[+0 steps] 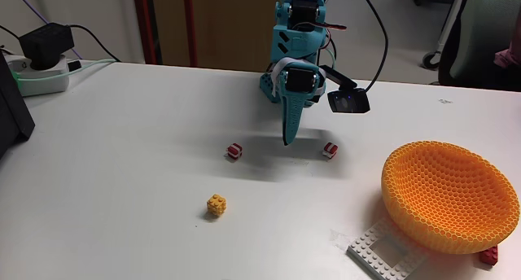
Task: Pick only small cubed objects and place them into the bowl
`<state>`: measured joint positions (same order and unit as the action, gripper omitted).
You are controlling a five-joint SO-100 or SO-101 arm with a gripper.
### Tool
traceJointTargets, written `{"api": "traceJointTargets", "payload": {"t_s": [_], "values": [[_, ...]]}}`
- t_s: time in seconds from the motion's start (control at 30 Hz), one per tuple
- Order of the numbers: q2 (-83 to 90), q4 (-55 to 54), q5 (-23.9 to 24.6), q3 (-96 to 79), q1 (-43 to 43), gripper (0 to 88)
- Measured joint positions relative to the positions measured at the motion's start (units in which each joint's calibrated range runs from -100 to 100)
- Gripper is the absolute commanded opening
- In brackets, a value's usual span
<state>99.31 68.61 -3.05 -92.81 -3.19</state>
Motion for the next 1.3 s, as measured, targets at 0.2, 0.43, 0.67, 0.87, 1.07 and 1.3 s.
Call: {"api": "traceJointTargets", "payload": {"t_s": [0.2, 0.43, 0.67, 0.87, 1.07, 1.3], "values": [[0.0, -0.2, 3.7, 0.0, 0.0, 0.0], [0.0, -0.2, 4.4, 0.0, 0.0, 0.0], [-12.1, 0.1, 4.8, 17.5, -4.0, 0.0], [-29.6, 1.0, 6.0, 30.4, -9.3, 0.0], [-47.7, -1.6, 7.1, 32.2, -18.4, 15.9], [-63.2, -1.6, 9.2, 36.5, -21.7, 19.0]]}}
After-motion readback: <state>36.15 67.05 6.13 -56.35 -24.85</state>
